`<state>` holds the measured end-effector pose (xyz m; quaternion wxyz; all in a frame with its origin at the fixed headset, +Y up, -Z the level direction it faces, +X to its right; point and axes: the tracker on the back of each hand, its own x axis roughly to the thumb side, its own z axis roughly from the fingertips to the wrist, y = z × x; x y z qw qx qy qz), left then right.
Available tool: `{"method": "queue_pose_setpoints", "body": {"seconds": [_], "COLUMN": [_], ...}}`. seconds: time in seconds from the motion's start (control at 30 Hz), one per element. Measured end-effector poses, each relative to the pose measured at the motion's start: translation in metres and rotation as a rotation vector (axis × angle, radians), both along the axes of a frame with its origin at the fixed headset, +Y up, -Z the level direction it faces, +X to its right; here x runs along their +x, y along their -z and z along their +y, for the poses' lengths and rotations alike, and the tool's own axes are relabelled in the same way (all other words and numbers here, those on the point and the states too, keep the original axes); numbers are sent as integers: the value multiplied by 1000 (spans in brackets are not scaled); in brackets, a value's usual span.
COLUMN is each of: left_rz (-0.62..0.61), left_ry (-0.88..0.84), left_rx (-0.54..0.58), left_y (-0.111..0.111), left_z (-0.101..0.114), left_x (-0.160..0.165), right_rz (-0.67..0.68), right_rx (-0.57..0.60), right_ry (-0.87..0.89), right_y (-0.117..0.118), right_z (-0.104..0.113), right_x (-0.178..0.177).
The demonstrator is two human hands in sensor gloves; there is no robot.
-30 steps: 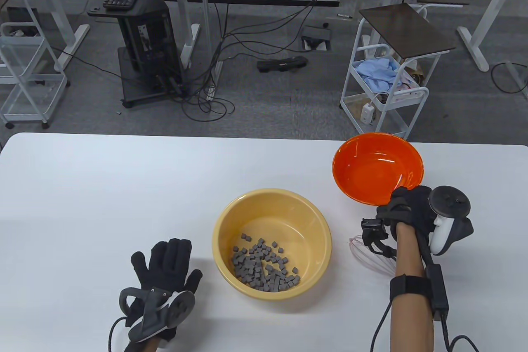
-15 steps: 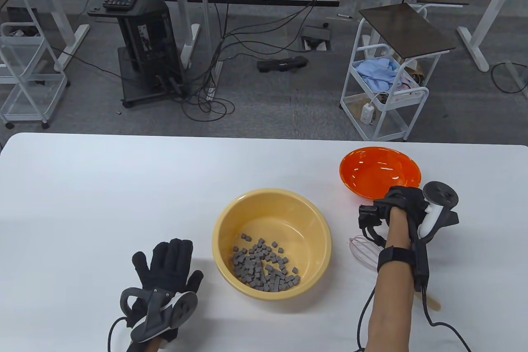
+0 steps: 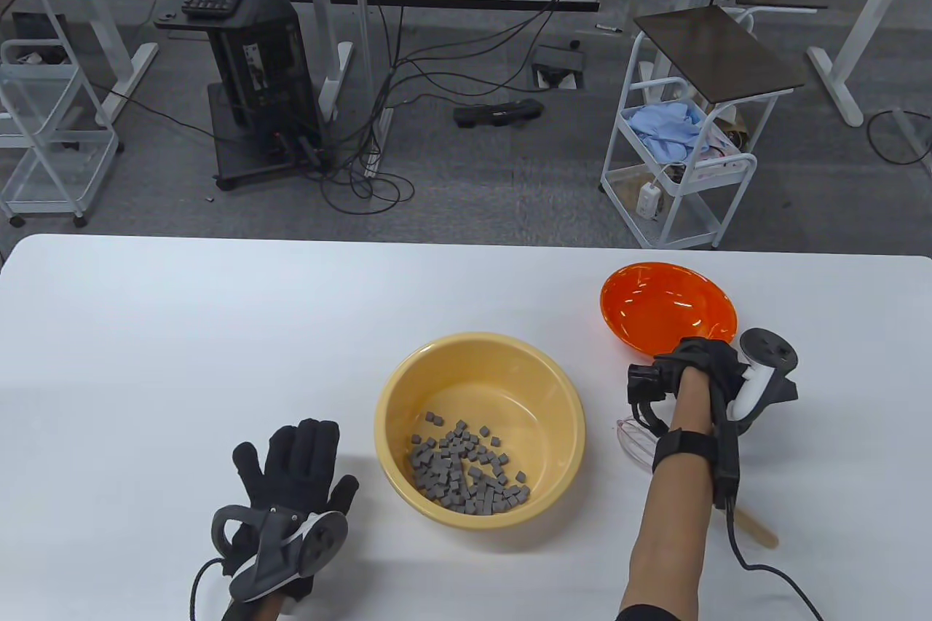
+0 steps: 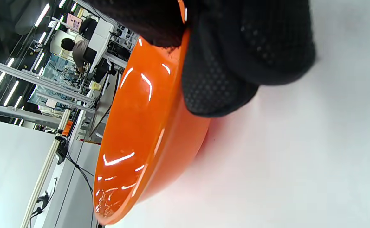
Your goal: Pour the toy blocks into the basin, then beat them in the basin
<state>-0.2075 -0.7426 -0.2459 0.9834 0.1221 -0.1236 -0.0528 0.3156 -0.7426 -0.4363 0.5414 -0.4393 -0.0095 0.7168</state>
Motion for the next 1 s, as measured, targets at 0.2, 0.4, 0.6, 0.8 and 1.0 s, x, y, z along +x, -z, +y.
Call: {"method": "queue_pose_setpoints", "body": {"seconds": [0.2, 0.4, 0.6, 0.8, 1.0], "left_rz": [5, 9, -2, 2, 10], "left_ry": [11, 10, 21, 8, -28], "left_rx": [-6, -8, -10, 13, 24], "left_y": [1, 1, 1, -3, -4], "left_z": [-1, -1, -2, 3, 6], "left_x": [0, 0, 2, 1, -3], "right_rz": [44, 146, 312, 510, 641], "right_rx": [13, -11, 57, 141, 265], "right_ry": [16, -55, -279, -560, -692], "right_y": [-3, -16, -36, -78, -122], "right_z": [-1, 16, 62, 102, 102], "right_x": [2, 6, 3, -2, -5]}}
